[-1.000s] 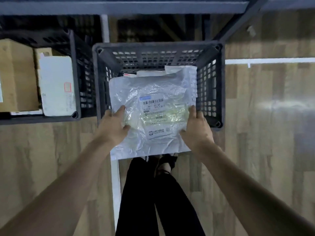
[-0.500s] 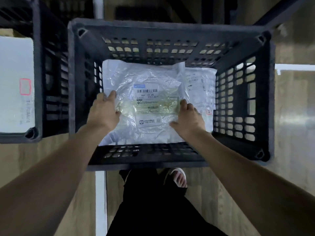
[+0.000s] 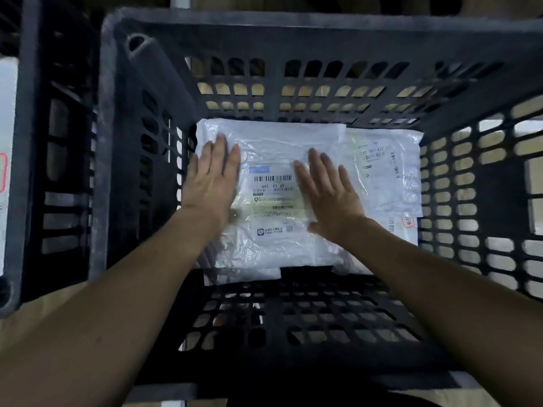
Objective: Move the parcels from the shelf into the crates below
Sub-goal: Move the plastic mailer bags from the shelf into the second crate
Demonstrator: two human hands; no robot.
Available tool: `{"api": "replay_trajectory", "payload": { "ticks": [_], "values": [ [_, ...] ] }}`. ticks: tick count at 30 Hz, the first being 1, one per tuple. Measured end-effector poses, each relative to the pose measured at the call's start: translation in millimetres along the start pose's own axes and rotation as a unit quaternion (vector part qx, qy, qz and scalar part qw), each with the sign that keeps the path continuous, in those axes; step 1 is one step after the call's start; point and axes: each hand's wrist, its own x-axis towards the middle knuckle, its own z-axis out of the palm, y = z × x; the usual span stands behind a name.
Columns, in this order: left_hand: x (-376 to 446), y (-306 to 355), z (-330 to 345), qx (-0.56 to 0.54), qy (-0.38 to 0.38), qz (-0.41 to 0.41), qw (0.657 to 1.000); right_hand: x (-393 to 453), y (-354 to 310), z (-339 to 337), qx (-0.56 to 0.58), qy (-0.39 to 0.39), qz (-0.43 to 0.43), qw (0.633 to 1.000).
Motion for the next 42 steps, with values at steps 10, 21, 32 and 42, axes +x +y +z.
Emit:
{"api": "replay_trajectory", "payload": {
  "ticks": [10,21,32,42],
  "values": [
    [38.4,-4.2,9.8,0.033,-0.116,0.056,0.991,33.9,5.5,3.8,0.01,-0.05,-0.049,0.998],
    [-30.8,19.9,11.3,0.062,-0.058,0.056,0.995,-13.8,-9.6,6.4,0.014,0.017,-0.032,0.999],
    [-27.7,16.4,31.7,0.052,-0.107,0.094,0.988,-13.7,-8.3,19.9,0.012,-0.034,-0.052,0.998],
    [-26.7,10.3,18.0,-0.02,-0.074,0.085,0.993,0.3,1.0,-6.8,-0.049,-0.013,-0.063,0.997]
  ]
}}
